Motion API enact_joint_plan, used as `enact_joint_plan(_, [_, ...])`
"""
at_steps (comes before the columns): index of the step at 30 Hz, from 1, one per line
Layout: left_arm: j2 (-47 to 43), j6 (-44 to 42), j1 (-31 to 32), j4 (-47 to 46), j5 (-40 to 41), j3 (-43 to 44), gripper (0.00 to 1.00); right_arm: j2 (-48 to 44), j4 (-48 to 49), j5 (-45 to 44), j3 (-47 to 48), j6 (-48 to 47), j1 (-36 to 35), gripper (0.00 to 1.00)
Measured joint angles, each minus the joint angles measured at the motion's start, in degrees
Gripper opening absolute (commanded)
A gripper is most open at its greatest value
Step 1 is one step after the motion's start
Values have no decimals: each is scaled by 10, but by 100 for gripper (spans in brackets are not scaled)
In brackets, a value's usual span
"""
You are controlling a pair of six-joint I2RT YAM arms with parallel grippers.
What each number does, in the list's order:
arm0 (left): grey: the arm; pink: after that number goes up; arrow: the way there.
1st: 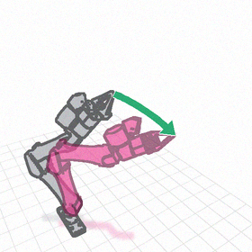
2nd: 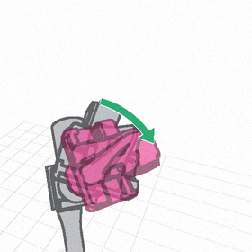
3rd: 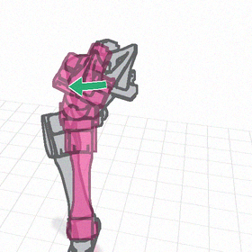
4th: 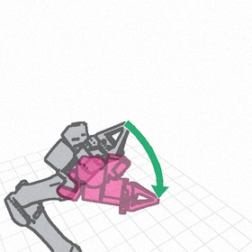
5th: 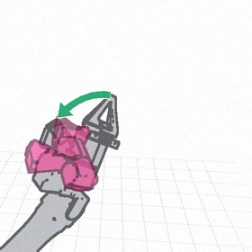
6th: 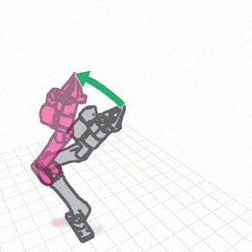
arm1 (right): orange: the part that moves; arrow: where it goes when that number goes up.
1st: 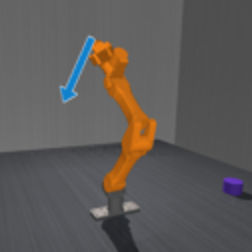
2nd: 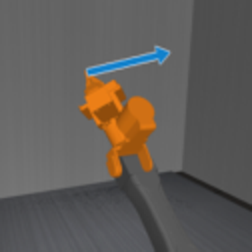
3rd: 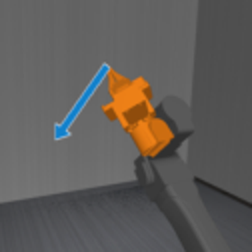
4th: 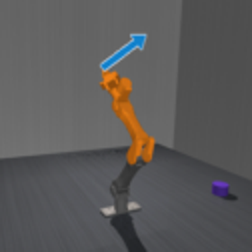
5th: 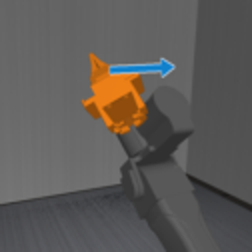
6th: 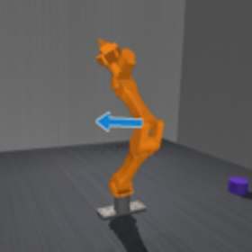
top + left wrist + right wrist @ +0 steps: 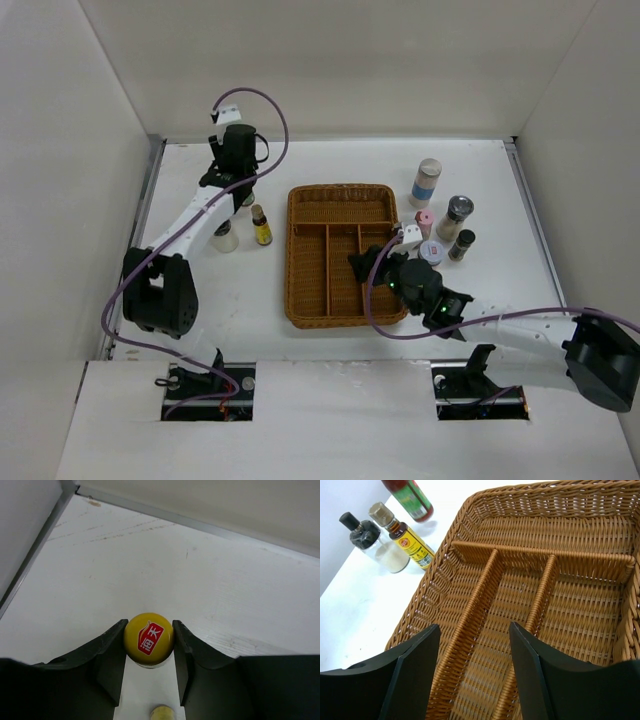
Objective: Organize the condiment bottles
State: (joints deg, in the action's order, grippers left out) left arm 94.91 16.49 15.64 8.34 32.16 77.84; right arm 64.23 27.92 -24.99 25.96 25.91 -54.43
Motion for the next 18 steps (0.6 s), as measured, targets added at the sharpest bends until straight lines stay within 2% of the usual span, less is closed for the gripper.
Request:
enact_joint_plan(5, [-27, -11, 25, 1, 4, 40, 15, -10, 0, -3, -3, 1, 13, 64])
enact_joint_plan(10, [-37, -15, 71, 0, 1, 80, 16, -61, -2, -25, -26, 15, 45, 65])
enact_joint_plan(18, [-28, -15, 153, -6, -15, 87, 16, -90, -6, -37, -44, 44, 93, 65])
